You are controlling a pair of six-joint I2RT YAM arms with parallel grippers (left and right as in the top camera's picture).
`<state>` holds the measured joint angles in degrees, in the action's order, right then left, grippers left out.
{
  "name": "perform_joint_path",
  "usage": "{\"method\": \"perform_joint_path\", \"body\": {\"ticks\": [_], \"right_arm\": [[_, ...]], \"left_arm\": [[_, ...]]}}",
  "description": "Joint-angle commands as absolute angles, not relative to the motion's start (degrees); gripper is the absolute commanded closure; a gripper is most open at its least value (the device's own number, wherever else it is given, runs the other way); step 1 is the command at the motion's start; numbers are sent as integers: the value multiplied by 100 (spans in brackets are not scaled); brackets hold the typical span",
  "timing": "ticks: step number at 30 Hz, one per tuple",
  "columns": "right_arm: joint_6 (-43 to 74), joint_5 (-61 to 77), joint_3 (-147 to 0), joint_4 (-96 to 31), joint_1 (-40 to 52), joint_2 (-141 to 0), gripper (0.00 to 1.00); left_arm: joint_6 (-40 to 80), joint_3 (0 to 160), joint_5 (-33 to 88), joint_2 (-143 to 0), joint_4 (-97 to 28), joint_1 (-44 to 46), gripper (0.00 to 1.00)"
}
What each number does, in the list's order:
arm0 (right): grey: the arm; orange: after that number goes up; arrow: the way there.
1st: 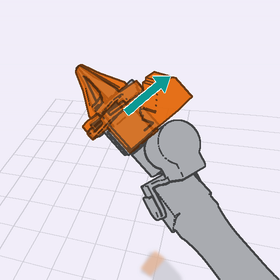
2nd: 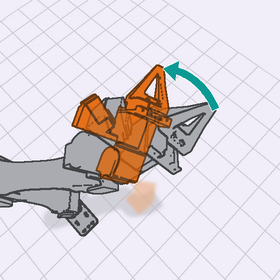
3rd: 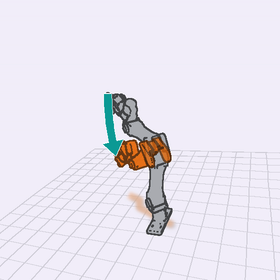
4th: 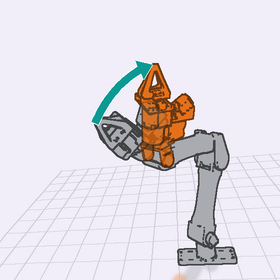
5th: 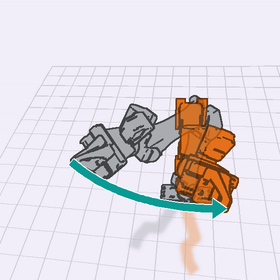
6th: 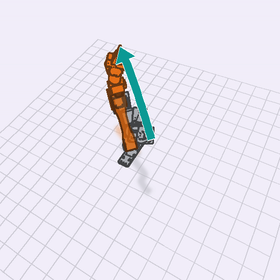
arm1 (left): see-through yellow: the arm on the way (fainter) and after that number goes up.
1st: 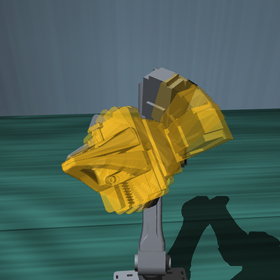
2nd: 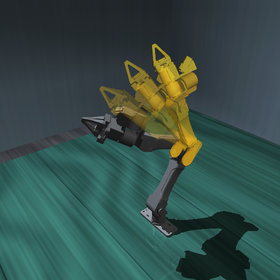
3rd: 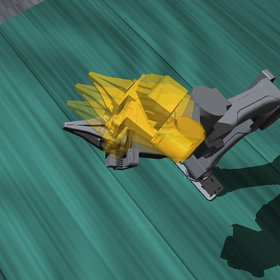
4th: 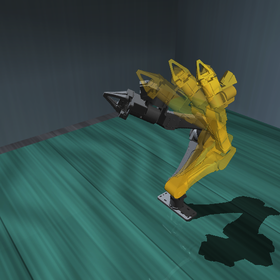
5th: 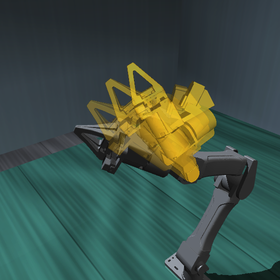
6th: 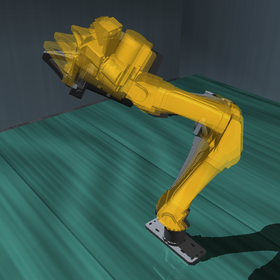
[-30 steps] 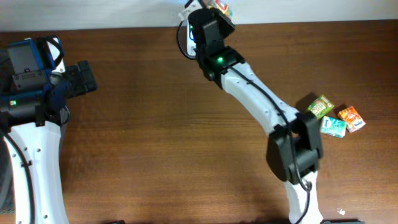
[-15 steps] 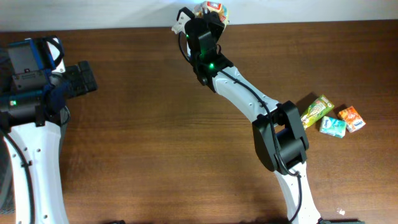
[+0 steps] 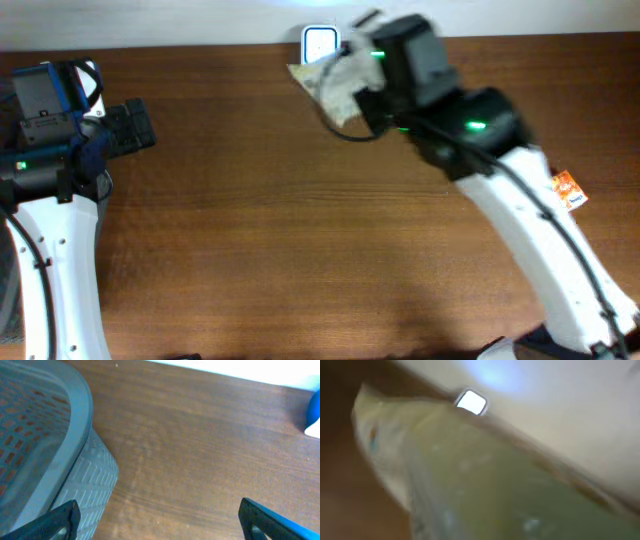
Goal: Scan the item barcode
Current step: 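Carry the white bag to the right pile and release it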
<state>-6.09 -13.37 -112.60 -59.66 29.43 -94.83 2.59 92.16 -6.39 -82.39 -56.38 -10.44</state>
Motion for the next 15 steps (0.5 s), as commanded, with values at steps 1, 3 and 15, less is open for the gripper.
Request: {"method": "perform_joint_path", "body": {"ticks": [1, 3, 15], "right_arm": [[1455, 325, -11231, -7391, 1420, -9282, 96], [1555, 346, -10722, -7524, 108, -9380, 96], [1706, 67, -8112, -5022, -1728, -10007, 46]], "left_arm": [[226, 9275, -622, -8215, -5631, -1068, 1], [226, 9275, -622, -8215, -5631, -1068, 1], [226, 9275, -622, -8215, -5631, -1068, 1]]}}
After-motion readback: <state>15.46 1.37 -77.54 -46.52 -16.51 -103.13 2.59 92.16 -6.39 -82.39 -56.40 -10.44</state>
